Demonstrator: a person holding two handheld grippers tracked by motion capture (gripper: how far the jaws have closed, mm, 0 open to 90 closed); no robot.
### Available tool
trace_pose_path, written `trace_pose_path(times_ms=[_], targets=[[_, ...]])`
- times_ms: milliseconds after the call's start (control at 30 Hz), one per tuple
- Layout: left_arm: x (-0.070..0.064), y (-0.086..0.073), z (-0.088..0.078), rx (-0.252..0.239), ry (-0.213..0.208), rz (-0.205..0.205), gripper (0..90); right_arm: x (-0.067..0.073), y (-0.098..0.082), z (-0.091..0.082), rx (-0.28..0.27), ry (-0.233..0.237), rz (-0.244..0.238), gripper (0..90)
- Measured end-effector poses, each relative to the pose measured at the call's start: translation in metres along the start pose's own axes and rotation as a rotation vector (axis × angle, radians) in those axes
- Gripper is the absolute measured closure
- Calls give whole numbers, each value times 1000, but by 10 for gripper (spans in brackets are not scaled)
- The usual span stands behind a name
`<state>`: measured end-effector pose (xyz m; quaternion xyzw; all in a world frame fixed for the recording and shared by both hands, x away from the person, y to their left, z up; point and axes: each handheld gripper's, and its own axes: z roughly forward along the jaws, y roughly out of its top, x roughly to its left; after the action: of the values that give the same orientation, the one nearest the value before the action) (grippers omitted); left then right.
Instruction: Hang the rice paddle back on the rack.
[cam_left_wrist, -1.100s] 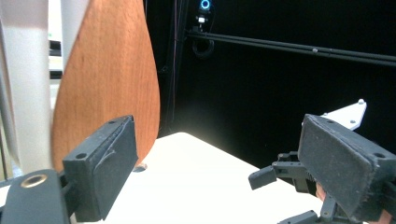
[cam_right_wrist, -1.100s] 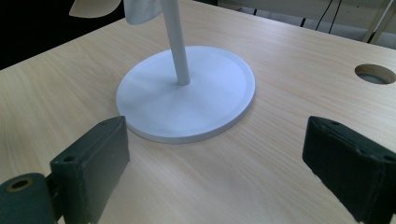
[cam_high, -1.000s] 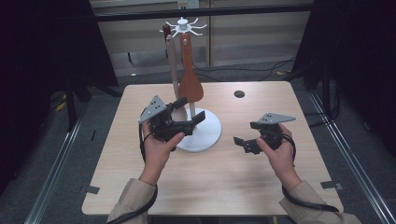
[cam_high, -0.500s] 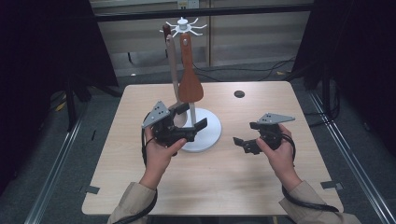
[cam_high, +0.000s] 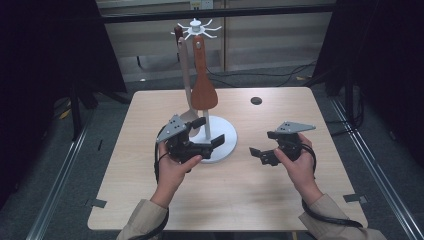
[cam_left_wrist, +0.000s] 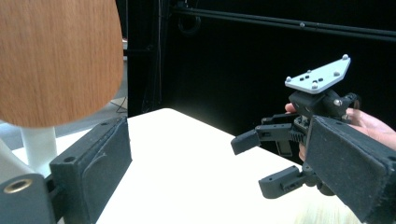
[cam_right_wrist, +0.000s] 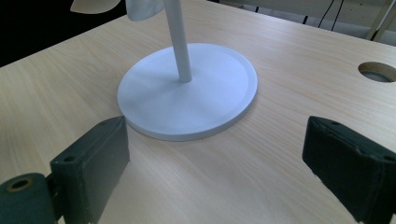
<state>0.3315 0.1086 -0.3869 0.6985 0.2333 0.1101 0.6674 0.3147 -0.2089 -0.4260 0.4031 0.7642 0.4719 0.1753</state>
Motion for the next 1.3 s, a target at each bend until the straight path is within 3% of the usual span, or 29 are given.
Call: trace_pose_path(times_ms=[167,233,300,433,500,533,800,1000,1067,1100,1233,1300], targets=[[-2,-7,1,12,-2,-16,70,0,0,0,1,1,0,72],[-2,-8,1,27,-11,-2,70,0,0,0,2,1,2,72],[-3,-10,2,14,-9,-22,70,0,0,0,2,1,0,72],[-3,-14,1,46,-23,2,70,0,0,0,2,2,0,72],[-6,-18,2,50,-24,-15,70,0,0,0,4,2,1,72],[-5,-18,1,64,-27,0,70,0,0,0,3,2,0,72],[-8,-27,0,85,-35,-4,70,0,-1,0,6,2,-2,72],[-8,-33,-1,123,-22,14,70,-1,-1,0,6,1,-8,72],[-9,-37,0,118,-28,1,70,-1,-2,-1,6,-1,-8,72],[-8,-37,-1,138,-15,17,70,-2,-2,-1,5,-2,-6,72],[-10,-42,1,131,-21,6,70,-3,-4,-2,9,-3,-9,72],[-10,-42,1,147,-21,20,70,-3,-5,-1,11,-5,-5,72]])
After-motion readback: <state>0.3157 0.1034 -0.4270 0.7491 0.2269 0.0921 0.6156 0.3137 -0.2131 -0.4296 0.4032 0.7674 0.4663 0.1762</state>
